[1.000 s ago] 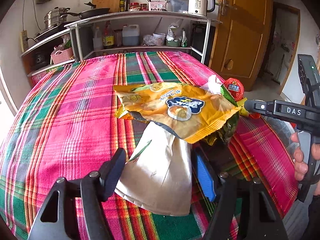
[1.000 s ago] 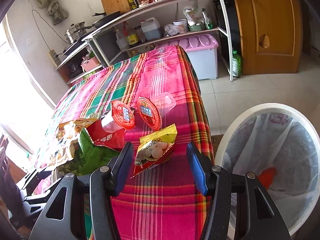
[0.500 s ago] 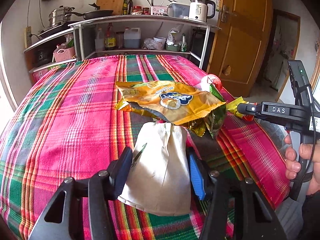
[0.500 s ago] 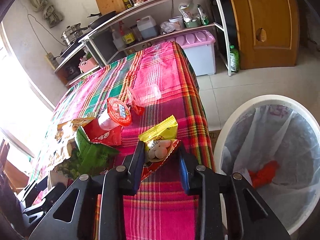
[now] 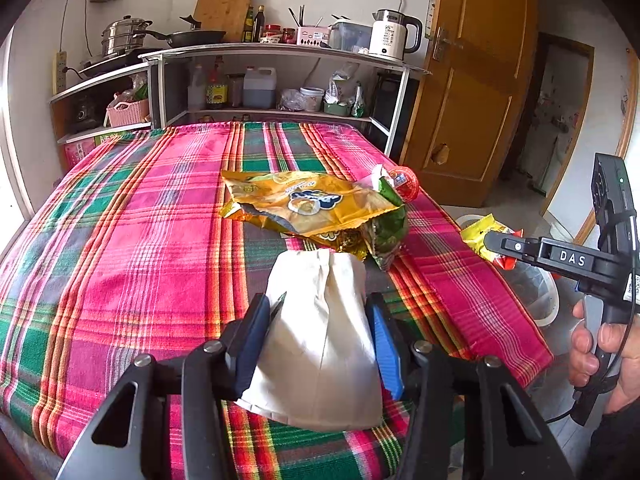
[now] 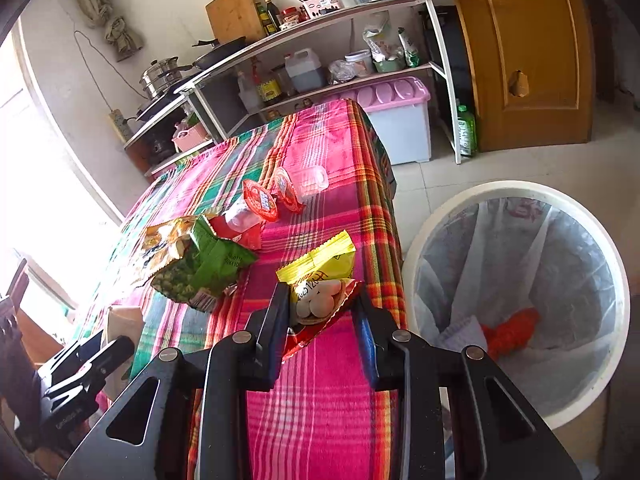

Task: Collect trash
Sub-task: 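Carry the paper bag in left tool while right tool carries the yellow packet over the bin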

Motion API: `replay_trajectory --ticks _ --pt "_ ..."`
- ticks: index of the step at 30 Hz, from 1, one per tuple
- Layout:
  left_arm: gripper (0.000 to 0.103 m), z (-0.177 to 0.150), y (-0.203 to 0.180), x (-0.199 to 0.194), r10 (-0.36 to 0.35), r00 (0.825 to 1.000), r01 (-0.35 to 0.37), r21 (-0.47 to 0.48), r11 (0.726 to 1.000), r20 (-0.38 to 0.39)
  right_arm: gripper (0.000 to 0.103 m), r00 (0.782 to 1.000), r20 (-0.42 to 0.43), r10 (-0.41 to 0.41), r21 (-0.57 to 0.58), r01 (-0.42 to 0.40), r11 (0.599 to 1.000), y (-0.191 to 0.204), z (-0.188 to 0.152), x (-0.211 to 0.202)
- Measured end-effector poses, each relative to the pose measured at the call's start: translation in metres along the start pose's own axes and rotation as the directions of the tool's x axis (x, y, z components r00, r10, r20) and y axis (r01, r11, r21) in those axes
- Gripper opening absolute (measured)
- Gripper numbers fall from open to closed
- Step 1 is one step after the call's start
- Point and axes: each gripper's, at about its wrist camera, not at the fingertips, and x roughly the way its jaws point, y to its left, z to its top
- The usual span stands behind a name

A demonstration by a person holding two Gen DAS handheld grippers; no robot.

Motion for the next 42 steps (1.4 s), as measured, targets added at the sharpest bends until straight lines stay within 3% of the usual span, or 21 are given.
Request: replay_trajectory --ticks 18,42 --pt "0.052 0.019 -0.061 0.007 -0.120 0.992 0.119 0.063 0.991 0.022 0.032 0.997 0.066 -0.039 0.041 0.036 0.998 -0.031 -0.014 -0.043" --pt "0.052 0.052 -0.162 0.065 -0.308 0.951 0.309 0.157 0.938 -0.037 0.032 0.983 0.067 -0.171 0.177 0.157 0.972 -0.111 -0.016 -0.056"
